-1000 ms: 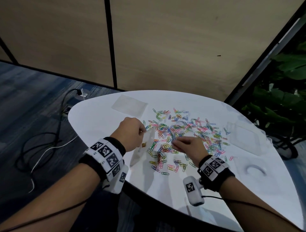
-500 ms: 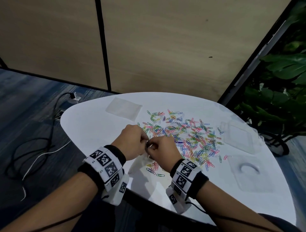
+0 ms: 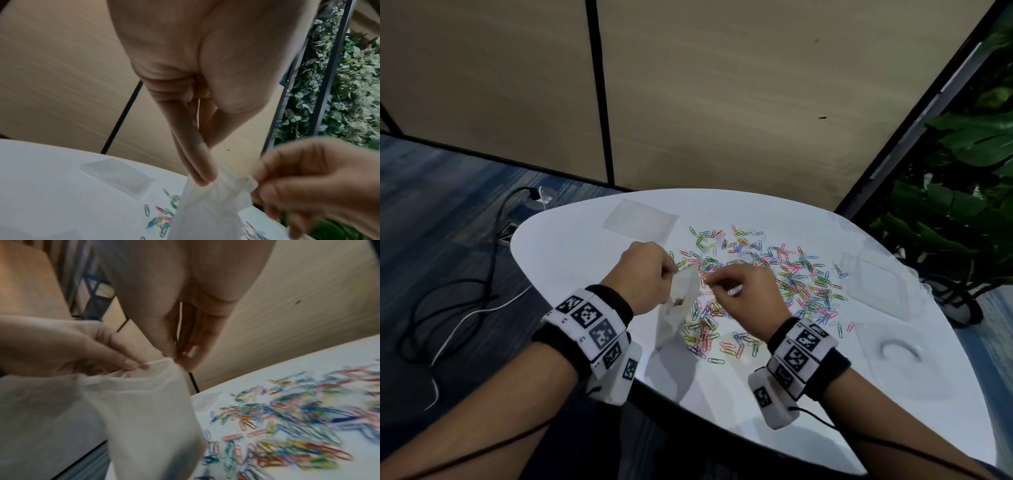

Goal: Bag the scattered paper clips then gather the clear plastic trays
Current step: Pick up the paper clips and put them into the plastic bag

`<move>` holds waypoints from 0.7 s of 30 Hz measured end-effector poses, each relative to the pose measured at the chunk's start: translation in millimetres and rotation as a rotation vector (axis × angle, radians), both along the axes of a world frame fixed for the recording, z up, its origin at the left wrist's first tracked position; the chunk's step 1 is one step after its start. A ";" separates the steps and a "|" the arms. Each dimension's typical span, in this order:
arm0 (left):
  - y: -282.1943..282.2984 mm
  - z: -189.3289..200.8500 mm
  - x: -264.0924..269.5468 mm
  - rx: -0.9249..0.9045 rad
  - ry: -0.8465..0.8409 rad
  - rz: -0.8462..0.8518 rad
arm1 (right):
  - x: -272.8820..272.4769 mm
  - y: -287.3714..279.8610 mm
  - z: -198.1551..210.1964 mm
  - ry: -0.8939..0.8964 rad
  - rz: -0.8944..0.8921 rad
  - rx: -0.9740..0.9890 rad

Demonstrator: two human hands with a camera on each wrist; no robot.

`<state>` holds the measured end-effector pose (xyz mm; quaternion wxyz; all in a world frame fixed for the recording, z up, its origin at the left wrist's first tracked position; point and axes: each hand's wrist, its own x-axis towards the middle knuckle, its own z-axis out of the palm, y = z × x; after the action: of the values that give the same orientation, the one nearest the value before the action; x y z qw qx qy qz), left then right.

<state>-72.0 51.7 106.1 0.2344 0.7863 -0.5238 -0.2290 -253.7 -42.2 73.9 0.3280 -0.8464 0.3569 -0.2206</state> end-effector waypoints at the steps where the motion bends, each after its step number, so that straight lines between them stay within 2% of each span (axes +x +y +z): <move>1: 0.8 2.4 3.9 0.010 -0.005 0.018 | -8.7 -7.5 -6.8 0.102 -0.034 0.000; 4: 3.6 6.8 10.9 0.024 0.023 0.062 | -36.3 -18.0 -40.2 0.729 -0.045 0.103; 6: 3.9 6.9 15.2 0.028 0.034 0.089 | -49.4 -13.1 -64.6 0.980 -0.048 0.178; 9: 4.1 6.2 20.3 0.036 0.041 0.115 | -49.0 -0.6 -88.8 1.001 -0.042 0.131; 16: 10.1 0.3 21.8 0.053 0.024 0.124 | -6.4 20.0 -106.5 0.806 0.112 -0.025; 21: 9.4 0.2 21.0 0.076 0.016 0.107 | 8.9 20.7 -126.4 0.780 0.258 -0.237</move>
<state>-51.0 61.1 106.3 0.2204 0.8197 -0.4701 -0.2420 -244.8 -21.5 -52.5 0.0937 -0.9360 0.3176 0.1192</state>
